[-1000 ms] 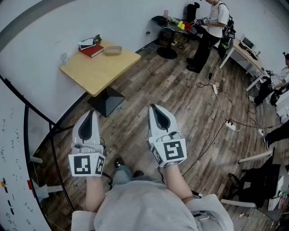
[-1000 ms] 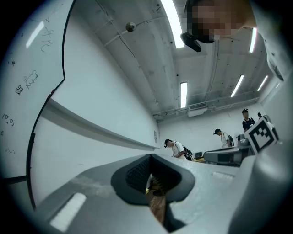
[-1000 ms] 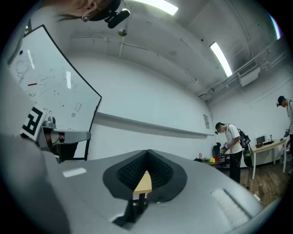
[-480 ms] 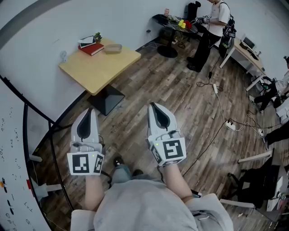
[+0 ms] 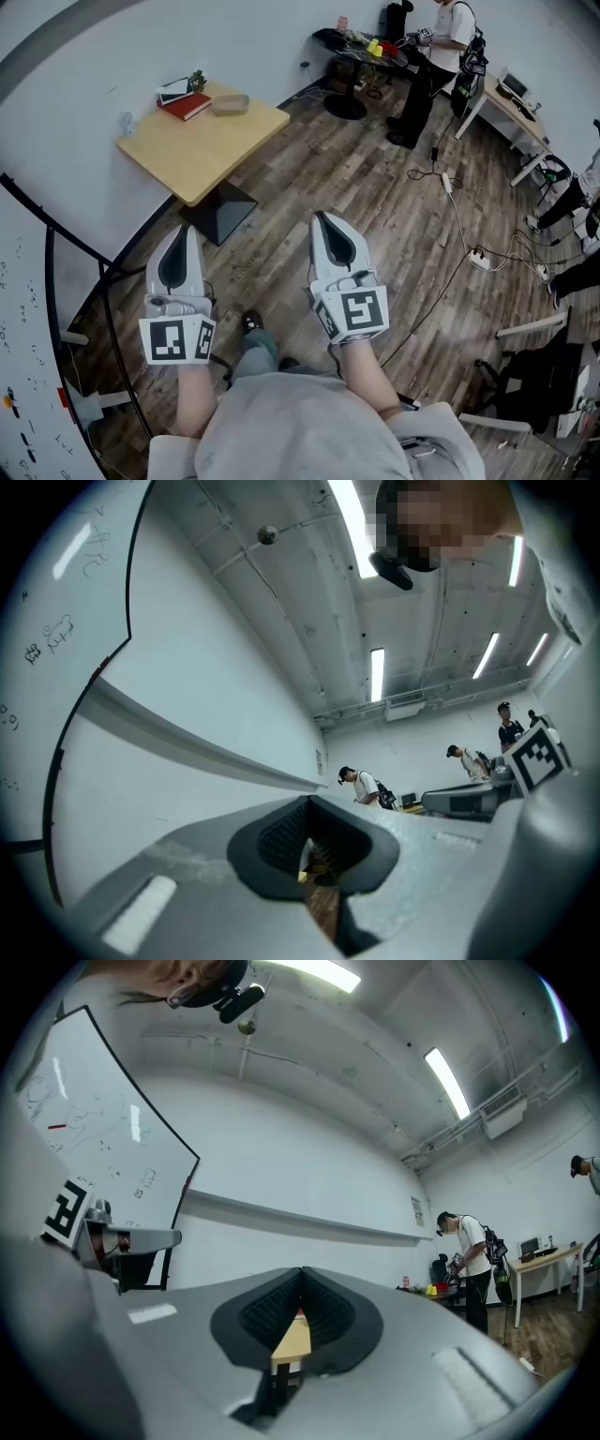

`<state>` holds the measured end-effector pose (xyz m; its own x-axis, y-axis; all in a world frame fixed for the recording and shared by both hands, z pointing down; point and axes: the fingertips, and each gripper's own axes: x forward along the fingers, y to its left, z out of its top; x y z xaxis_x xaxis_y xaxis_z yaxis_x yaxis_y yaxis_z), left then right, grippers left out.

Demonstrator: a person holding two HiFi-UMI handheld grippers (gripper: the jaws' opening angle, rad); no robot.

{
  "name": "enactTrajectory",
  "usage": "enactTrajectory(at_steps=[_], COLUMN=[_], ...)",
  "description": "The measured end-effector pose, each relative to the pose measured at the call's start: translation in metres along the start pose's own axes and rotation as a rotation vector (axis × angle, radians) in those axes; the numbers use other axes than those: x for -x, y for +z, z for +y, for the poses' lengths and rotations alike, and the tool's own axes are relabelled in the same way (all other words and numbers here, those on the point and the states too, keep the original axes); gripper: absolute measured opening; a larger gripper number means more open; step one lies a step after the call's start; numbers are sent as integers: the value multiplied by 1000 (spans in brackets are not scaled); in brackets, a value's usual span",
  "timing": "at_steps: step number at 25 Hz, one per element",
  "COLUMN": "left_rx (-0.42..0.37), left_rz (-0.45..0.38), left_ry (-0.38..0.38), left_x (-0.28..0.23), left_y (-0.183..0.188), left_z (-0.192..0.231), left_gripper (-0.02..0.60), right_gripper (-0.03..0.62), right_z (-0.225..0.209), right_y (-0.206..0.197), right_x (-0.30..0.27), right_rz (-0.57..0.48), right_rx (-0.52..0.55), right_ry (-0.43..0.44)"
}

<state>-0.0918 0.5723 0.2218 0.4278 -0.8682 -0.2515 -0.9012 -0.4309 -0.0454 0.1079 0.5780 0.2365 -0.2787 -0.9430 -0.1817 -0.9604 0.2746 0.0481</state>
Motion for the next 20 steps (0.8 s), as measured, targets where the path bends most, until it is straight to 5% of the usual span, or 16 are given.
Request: enactTrajectory(at_steps=[20], left_rx=[16], left_rz=[-27], left_ry=[-60], left_x=[-138], left_y=[-23], left_z=[77], left_gripper=[5], right_gripper=[2], right_z=[-30], right_y=[-12], right_x=[-150], right_rz=[-17], right_rx=[23], right_ry=[-45])
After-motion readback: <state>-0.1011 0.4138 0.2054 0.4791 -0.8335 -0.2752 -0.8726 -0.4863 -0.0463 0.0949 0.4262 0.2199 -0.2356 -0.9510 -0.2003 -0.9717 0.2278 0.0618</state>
